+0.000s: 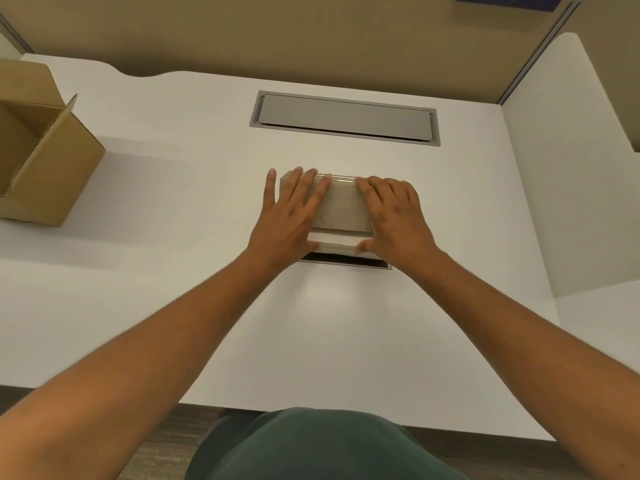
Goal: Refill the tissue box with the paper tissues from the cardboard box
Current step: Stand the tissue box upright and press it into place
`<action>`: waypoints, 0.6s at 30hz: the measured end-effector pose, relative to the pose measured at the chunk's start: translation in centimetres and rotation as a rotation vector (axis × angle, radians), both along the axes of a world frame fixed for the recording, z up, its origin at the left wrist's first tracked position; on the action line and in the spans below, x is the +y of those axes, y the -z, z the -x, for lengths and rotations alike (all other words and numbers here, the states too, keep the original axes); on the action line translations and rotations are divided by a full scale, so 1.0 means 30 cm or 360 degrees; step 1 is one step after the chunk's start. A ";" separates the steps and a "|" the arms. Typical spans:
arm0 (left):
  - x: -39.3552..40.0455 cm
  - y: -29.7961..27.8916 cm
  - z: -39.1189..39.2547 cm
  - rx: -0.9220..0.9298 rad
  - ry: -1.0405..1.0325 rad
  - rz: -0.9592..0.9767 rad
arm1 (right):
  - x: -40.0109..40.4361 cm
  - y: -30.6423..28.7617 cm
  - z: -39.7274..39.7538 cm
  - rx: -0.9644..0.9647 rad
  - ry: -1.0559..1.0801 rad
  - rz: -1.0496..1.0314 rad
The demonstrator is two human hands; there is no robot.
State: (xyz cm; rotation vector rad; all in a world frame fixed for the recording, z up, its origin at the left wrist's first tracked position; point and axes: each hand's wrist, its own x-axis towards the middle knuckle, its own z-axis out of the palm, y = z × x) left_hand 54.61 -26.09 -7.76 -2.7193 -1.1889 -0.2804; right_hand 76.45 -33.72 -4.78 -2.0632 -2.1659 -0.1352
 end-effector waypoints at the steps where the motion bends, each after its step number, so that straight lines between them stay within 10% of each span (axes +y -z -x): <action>1: 0.010 -0.002 0.000 -0.0001 0.0022 -0.0004 | -0.007 0.011 0.002 0.0000 0.0006 -0.0041; 18: -0.099 0.145 0.059 -0.0154 0.0140 -0.0184 | -0.127 0.197 0.041 -0.0042 0.0009 -0.0421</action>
